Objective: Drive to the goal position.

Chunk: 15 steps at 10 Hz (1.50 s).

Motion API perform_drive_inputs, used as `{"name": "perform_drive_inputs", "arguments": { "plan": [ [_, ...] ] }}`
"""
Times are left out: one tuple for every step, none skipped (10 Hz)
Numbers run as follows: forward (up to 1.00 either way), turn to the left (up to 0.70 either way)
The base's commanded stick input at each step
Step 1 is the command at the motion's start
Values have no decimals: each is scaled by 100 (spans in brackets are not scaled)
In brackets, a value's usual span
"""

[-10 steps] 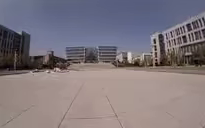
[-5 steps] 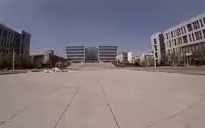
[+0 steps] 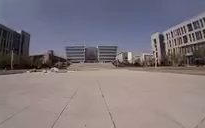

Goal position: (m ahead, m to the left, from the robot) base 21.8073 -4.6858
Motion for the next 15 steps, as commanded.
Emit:
{"name": "perform_drive_inputs", "arguments": {
  "plan": [
    [70,0],
    [70,0],
    [70,0],
    [70,0],
    [70,0],
    [70,0],
    [70,0],
    [70,0],
    [70,0],
    [70,0],
    [70,0],
    [70,0],
    [70,0],
    [70,0],
    [70,0]
  ]
}}
